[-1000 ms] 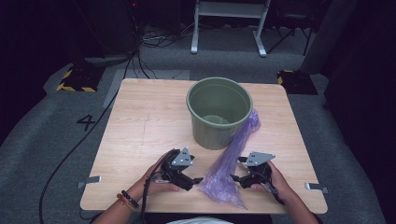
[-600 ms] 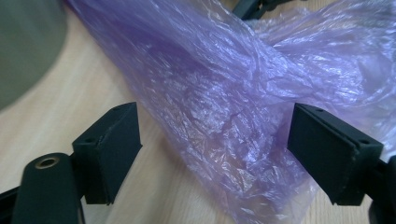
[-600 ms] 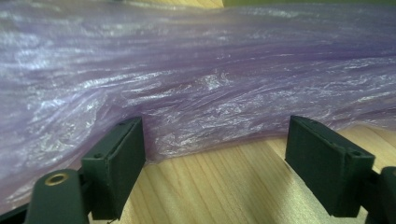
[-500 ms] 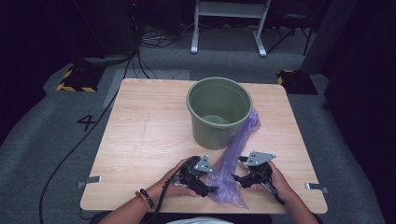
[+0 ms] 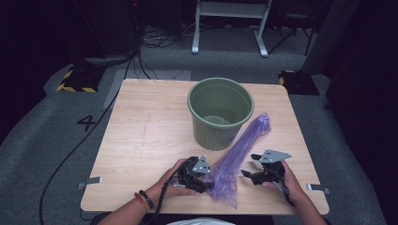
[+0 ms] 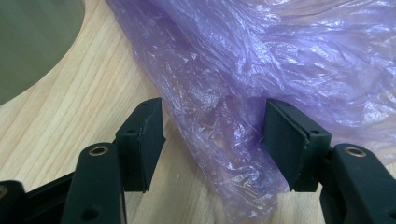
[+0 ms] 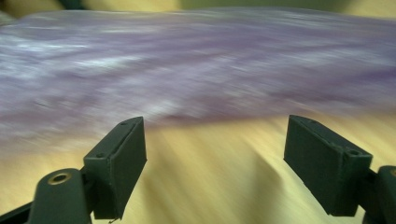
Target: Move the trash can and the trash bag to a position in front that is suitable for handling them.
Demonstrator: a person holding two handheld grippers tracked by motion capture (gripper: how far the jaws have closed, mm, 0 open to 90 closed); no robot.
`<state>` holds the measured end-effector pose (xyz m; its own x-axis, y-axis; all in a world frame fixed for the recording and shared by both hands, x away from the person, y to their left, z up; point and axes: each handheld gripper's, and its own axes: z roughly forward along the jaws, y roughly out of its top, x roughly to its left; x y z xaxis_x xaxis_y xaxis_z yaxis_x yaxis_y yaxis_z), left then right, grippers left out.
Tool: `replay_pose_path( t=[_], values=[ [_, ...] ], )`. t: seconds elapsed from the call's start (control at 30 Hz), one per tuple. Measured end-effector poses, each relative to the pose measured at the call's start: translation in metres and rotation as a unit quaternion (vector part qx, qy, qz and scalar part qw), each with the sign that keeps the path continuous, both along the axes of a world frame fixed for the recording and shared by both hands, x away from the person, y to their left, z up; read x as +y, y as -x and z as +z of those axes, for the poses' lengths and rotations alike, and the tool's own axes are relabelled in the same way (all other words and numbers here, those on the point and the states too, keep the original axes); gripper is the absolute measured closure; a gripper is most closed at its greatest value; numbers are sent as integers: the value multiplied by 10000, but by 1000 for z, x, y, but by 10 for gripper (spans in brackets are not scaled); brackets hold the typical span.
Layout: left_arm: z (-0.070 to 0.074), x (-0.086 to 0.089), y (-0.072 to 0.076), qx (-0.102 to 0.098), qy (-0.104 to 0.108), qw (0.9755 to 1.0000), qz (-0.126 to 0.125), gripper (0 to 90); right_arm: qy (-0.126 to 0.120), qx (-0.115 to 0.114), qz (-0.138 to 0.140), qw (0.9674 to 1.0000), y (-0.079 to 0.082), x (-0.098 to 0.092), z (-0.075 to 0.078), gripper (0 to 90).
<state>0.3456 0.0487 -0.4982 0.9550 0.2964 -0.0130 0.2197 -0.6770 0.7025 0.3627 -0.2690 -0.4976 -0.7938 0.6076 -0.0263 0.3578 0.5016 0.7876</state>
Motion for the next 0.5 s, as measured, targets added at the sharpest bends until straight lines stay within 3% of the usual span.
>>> replay_pose_path(
  t=[0.07,0.13,0.2,0.4,0.5],
  values=[
    [0,3,0,-15,13,10000,20,379,-235,38,-393,9989,-2,-20,5,208],
    [0,8,0,-24,-2,10000,-14,378,-448,83,-580,9973,-4,-31,9,207],
    [0,11,1,-21,6,10000,5,374,-491,52,-730,9961,-6,-37,12,203],
    [-2,20,1,-46,79,9999,-45,343,-634,132,-840,9944,-11,-39,15,178],
    [-3,24,1,-52,88,9999,-61,336,-529,82,-907,9944,-11,-37,16,178]
  ],
)
